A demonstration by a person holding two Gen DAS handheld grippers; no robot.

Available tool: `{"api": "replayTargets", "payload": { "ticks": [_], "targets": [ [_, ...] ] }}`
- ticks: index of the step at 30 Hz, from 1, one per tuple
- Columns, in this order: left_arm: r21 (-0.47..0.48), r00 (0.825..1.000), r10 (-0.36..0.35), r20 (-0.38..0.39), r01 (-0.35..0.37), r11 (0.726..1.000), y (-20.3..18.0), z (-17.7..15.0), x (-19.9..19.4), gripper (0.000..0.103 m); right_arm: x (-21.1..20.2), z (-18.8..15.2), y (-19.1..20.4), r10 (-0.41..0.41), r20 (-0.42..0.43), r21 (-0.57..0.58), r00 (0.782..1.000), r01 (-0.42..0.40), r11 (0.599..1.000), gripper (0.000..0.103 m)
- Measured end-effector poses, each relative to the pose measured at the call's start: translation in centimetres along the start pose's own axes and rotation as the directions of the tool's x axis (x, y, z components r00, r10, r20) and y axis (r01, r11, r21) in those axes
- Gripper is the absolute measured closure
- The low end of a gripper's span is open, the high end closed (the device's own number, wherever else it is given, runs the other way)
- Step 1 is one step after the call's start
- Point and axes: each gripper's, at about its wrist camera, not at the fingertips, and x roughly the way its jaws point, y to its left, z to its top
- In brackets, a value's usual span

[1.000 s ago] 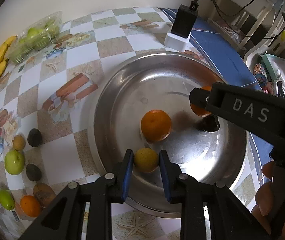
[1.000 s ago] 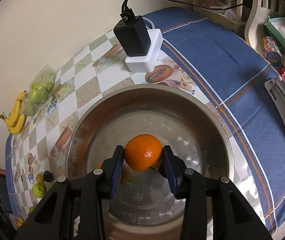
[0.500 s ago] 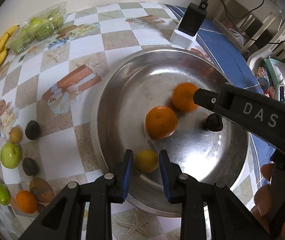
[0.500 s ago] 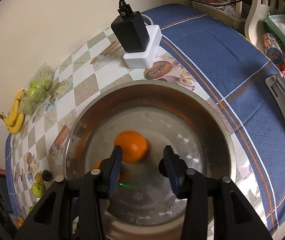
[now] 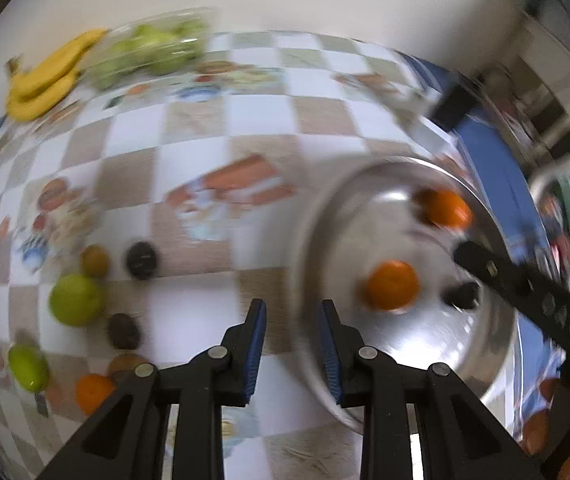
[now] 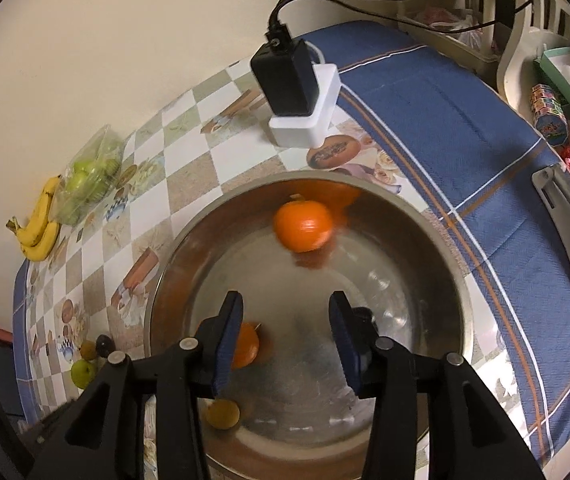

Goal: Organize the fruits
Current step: 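Open the right tool to drop the orange while the left tool releases the yellow fruit into the tray, then withdraw both open tools from the tray toward the fruit pile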

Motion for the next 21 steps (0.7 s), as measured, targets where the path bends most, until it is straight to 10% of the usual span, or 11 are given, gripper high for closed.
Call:
{"api": "replayTargets", "payload": {
  "ticks": [11, 14, 21],
  "targets": [
    [-0.243, 0.992, 0.115, 0.055, -0.099, 0.965, 7.8, 0.6, -1.4, 0.07, -0.1, -1.3, 3.0, 0.001, -0.003, -0.094, 1.0, -0.002, 0.996, 0.049],
    [-0.286, 0.986, 0.158, 0.047, -0.138, 0.948, 9.6, 0.6, -1.6, 0.038, -0.1, -1.8, 4.2, 0.016, -0.002, -0.123, 1.0, -0.016, 0.992, 0.032],
    [-0.345, 0.973, 0.22, 0.064, -0.185, 0.92, 12.9, 0.3, -2.4, 0.024, 0.2, -3.2, 7.1, 0.035, -0.008, -0.197, 0.999, -0.035, 0.98, 0.019]
  ]
}}
